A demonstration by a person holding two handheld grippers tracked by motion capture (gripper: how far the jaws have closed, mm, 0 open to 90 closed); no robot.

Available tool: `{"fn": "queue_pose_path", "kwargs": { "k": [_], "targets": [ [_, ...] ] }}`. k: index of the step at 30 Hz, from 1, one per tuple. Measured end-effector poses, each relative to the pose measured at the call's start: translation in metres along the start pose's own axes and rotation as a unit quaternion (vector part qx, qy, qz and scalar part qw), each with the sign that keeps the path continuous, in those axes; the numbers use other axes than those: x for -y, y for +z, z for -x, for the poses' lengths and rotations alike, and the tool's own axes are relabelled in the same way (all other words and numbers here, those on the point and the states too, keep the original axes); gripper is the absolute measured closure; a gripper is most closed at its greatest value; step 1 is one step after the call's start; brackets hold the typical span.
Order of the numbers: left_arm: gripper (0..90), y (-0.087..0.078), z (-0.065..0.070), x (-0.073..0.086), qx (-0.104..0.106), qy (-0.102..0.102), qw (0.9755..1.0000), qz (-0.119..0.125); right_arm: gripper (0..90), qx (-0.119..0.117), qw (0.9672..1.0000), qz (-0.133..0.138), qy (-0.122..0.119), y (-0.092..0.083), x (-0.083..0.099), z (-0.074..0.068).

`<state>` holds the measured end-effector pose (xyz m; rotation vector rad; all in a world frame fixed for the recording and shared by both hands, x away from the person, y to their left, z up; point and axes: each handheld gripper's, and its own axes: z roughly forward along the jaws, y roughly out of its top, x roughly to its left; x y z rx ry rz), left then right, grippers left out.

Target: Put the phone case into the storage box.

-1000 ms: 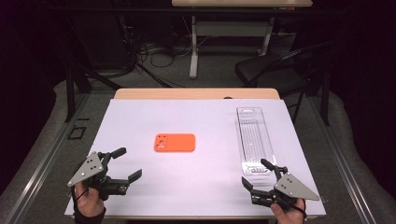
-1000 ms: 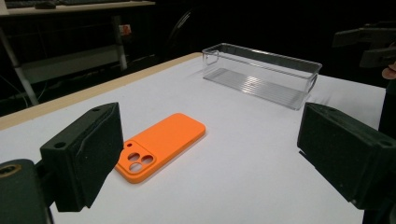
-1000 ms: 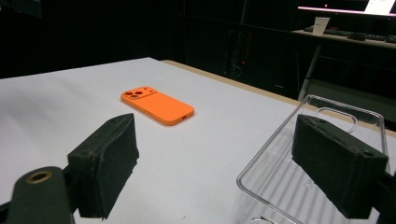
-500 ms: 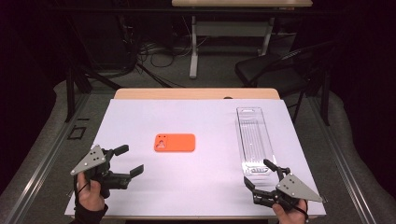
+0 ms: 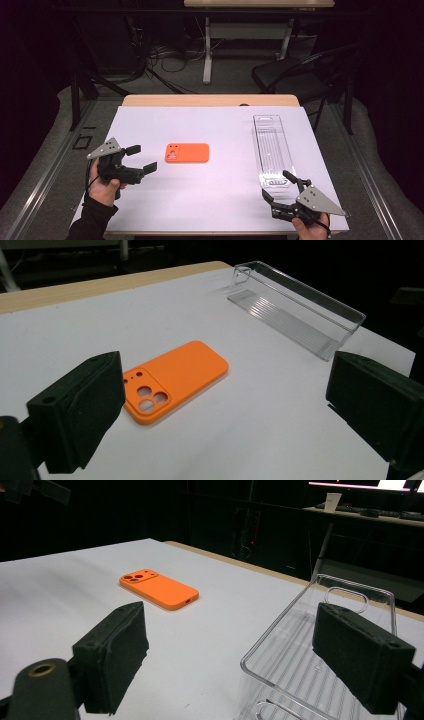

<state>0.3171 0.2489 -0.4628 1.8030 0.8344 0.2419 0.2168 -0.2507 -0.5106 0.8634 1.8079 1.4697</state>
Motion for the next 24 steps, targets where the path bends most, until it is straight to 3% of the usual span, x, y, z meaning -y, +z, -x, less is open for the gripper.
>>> {"fn": "queue_pose_path", "kwargs": {
  "k": [6, 11, 14, 19, 20, 23, 24],
  "targets": [
    [0.3, 0.014, -0.008, -0.016, 0.008, 0.004, 0.9998, -0.017, 14.0, 0.001, 1.0000, -0.003, 0.002, 0.000, 0.001, 0.000],
    [1.0, 0.022, -0.011, -0.027, 0.003, 0.011, 0.9993, -0.037, 14.0, 0.002, 1.0000, -0.004, 0.004, 0.001, 0.001, 0.000],
    [14.2, 0.029, -0.011, -0.036, -0.003, 0.023, 0.9987, -0.045, 14.0, 0.000, 1.0000, -0.004, 0.003, 0.002, 0.002, 0.001],
    [16.9, 0.044, -0.014, -0.050, -0.014, 0.032, 0.9979, -0.054, 14.0, 0.000, 1.0000, -0.005, 0.005, 0.003, 0.002, 0.001],
    [25.3, 0.047, -0.015, -0.053, -0.015, 0.032, 0.9978, -0.057, 14.0, 0.000, 1.0000, -0.006, 0.005, 0.003, 0.002, 0.001],
    [29.6, 0.057, -0.016, -0.058, -0.015, 0.032, 0.9974, -0.063, 14.0, 0.000, 1.0000, -0.005, 0.005, 0.002, 0.003, 0.001],
    [36.7, 0.060, -0.016, -0.060, -0.020, 0.035, 0.9971, -0.064, 14.0, 0.001, 1.0000, -0.005, 0.007, 0.002, 0.003, 0.002]
  ]
}}
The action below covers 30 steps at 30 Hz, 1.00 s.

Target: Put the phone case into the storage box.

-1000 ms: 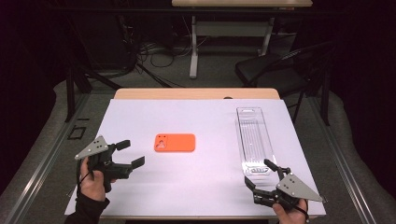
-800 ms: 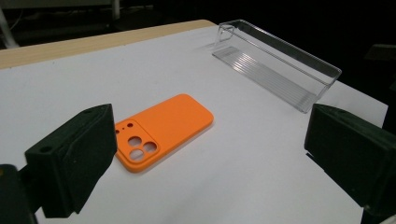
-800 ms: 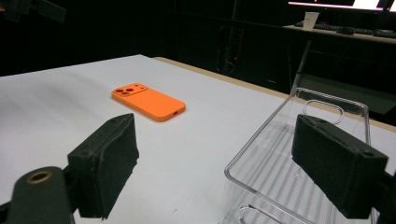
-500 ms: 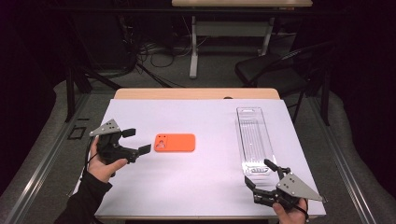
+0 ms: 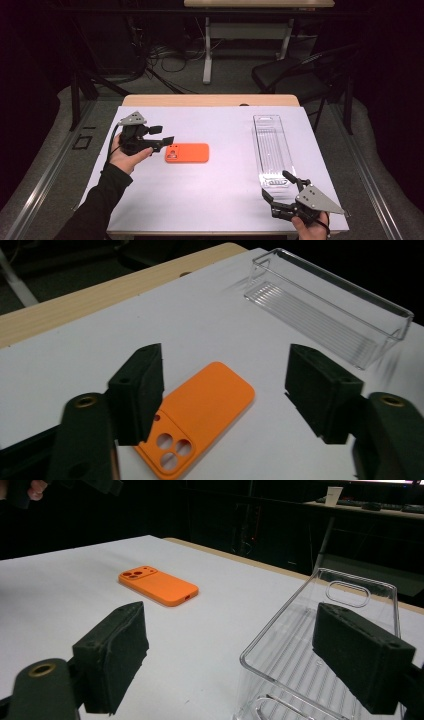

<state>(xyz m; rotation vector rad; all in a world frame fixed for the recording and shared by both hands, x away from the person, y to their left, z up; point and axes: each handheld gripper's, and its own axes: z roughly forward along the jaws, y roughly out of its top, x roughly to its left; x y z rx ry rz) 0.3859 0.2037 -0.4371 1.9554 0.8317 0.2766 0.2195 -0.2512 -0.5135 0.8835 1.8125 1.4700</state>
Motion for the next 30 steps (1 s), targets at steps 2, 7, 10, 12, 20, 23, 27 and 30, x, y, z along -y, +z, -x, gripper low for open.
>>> {"fn": "queue_pose_path", "kwargs": {
  "k": [2, 7, 10, 12, 20, 23, 27, 30],
  "targets": [
    [41.9, 0.006, 0.000, -0.004, -0.004, 0.001, 1.0000, -0.002, 14.0, 0.000, 1.0000, -0.002, 0.002, 0.000, 0.000, 0.000],
    [52.2, 0.020, -0.002, -0.014, -0.019, 0.012, 0.9995, -0.021, 14.0, -0.003, 1.0000, -0.004, 0.001, 0.000, 0.000, 0.001],
    [55.4, 0.031, -0.006, -0.020, -0.023, 0.013, 0.9990, -0.035, 14.0, -0.002, 1.0000, -0.003, 0.002, 0.001, 0.001, 0.001],
    [58.7, 0.034, -0.007, -0.021, -0.023, 0.015, 0.9989, -0.039, 14.0, -0.002, 1.0000, -0.003, 0.002, 0.001, 0.001, 0.001],
    [77.1, 0.059, -0.019, -0.020, -0.028, 0.009, 0.9979, -0.057, 14.0, -0.007, 1.0000, -0.006, 0.000, 0.001, 0.001, 0.001],
    [85.2, 0.069, -0.022, -0.018, -0.034, 0.002, 0.9966, -0.075, 14.0, -0.008, 1.0000, -0.006, 0.000, 0.001, 0.001, 0.001],
    [90.0, 0.080, -0.026, -0.015, -0.038, 0.003, 0.9952, -0.090, 14.0, -0.008, 1.0000, -0.006, 0.000, 0.001, 0.001, 0.001],
    [90.0, 0.091, -0.027, -0.012, -0.043, 0.009, 0.9929, -0.110, 14.1, -0.009, 0.9999, -0.007, -0.002, 0.001, 0.001, 0.001]
  ]
}}
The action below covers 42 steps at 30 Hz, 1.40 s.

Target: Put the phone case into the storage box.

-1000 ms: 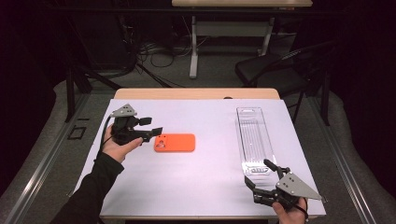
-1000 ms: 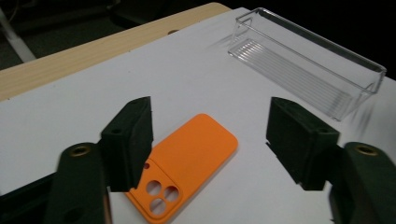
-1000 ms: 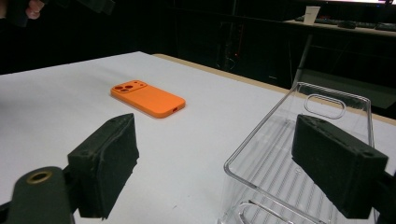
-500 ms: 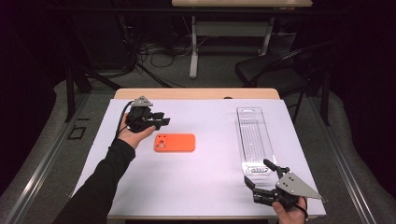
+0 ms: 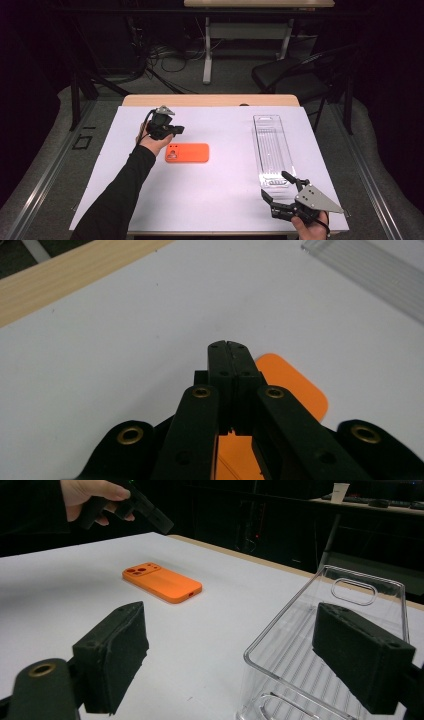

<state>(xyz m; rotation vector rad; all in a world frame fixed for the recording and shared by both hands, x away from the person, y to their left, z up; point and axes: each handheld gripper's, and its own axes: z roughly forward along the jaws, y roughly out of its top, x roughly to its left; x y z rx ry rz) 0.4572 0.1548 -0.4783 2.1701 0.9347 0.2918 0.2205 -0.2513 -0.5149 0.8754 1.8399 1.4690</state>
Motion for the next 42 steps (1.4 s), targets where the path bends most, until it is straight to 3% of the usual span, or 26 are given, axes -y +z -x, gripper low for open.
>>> {"fn": "queue_pose_path", "kwargs": {
  "k": [5, 16, 26, 31, 42],
  "targets": [
    [90.0, 0.021, -0.005, 0.004, -0.011, 0.004, 0.9995, -0.029, 14.0, -0.002, 1.0000, -0.001, 0.001, 0.001, 0.000, 0.000],
    [90.0, 0.050, -0.010, 0.011, -0.012, -0.008, 0.9978, -0.065, 14.1, -0.005, 1.0000, -0.002, 0.003, 0.000, 0.001, 0.000],
    [90.0, 0.067, -0.012, 0.016, -0.010, -0.023, 0.9967, -0.077, 14.1, -0.008, 1.0000, -0.005, 0.001, 0.001, 0.002, 0.000],
    [90.0, 0.073, -0.010, 0.018, -0.012, -0.019, 0.9963, -0.083, 14.0, -0.010, 0.9999, -0.006, 0.003, 0.001, 0.002, 0.000],
    [90.0, 0.073, -0.012, 0.018, 0.000, -0.023, 0.9961, -0.085, 14.1, -0.013, 0.9998, -0.009, 0.008, 0.002, 0.003, -0.001]
  ]
}}
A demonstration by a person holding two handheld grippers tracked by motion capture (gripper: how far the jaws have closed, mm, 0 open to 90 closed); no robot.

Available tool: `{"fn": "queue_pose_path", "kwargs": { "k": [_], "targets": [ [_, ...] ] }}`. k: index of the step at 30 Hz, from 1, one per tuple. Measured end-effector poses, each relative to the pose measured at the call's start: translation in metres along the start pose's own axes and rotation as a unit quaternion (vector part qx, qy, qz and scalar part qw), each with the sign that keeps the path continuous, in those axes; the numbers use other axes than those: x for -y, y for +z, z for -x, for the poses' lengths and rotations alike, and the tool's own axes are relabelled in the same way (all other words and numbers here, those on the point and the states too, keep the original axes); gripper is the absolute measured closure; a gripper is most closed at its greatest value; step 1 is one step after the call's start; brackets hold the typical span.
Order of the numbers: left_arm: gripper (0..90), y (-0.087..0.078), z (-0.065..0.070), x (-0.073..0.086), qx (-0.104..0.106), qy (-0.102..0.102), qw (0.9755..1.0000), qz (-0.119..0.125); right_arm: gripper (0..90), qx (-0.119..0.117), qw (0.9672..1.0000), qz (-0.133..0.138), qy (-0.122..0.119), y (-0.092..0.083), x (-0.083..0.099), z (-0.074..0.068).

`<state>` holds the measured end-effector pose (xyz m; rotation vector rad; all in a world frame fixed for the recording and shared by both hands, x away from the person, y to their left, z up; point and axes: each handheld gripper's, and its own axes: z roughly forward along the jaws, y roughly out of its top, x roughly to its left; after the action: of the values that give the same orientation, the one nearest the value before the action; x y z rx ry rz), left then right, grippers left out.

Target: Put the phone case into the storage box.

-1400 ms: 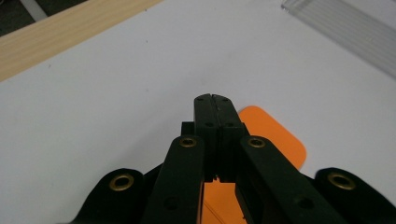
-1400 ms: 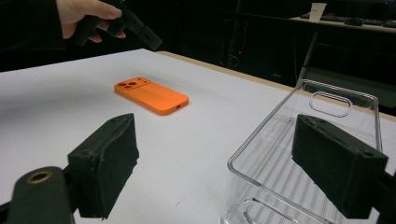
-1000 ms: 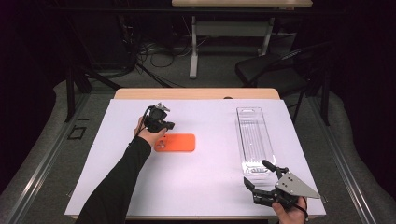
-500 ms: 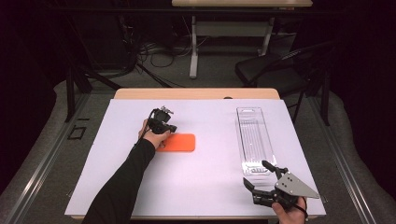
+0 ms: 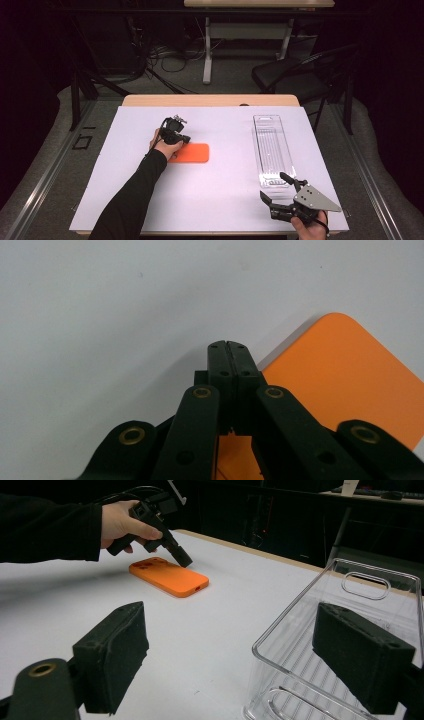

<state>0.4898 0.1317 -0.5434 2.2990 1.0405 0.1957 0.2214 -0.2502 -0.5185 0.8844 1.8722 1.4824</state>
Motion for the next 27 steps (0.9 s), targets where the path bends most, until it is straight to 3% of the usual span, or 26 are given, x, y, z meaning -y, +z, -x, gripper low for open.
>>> {"fn": "queue_pose_path", "kwargs": {
  "k": [13, 27],
  "targets": [
    [90.0, 0.0044, -0.0027, 0.0005, 0.000, -0.007, 1.0000, 0.000, 14.1, -0.004, 1.0000, -0.004, 0.004, 0.0005, 0.0009, 0.0006],
    [90.0, 0.0024, 0.0021, 0.0021, 0.008, 0.013, 0.9998, -0.009, 14.0, -0.004, 1.0000, -0.004, 0.005, 0.0005, 0.0011, 0.0007]
  ]
}}
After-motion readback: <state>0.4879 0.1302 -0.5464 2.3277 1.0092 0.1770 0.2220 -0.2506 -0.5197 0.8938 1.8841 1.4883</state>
